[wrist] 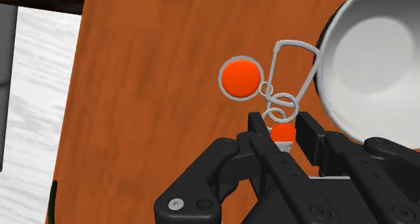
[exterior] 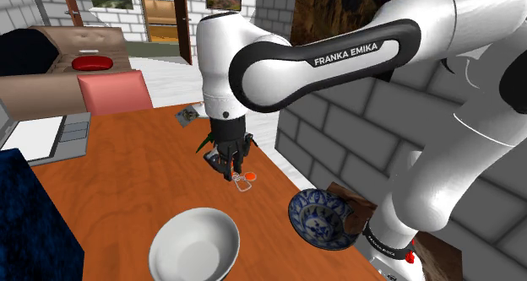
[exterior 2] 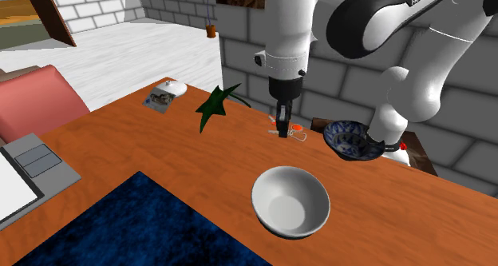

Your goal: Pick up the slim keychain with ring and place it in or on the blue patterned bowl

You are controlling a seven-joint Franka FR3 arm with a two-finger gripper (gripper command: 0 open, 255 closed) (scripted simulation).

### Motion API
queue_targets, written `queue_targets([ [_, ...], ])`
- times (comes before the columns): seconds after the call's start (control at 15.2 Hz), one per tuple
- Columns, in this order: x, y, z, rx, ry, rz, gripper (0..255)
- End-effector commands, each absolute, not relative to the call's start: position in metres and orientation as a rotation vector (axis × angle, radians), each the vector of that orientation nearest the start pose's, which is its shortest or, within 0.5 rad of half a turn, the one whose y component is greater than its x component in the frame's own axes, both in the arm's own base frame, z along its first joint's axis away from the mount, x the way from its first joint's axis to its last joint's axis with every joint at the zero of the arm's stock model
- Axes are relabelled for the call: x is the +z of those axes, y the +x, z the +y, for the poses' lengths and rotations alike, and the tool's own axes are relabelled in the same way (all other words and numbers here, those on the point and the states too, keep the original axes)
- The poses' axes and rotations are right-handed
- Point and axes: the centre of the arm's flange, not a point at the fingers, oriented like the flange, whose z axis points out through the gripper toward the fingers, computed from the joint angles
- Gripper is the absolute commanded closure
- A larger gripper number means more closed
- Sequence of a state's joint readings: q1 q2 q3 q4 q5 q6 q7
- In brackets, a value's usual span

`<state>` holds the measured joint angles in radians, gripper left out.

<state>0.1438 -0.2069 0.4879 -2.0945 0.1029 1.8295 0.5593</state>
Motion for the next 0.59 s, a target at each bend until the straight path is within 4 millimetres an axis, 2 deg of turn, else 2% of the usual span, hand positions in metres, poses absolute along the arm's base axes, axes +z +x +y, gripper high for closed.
queue_targets([
  [0.0,0.493,0.361,0.293,0.108,-3.181,-0.044,255],
  [0.53,0.496,0.267,0.246,0.108,-3.181,-0.044,255],
])
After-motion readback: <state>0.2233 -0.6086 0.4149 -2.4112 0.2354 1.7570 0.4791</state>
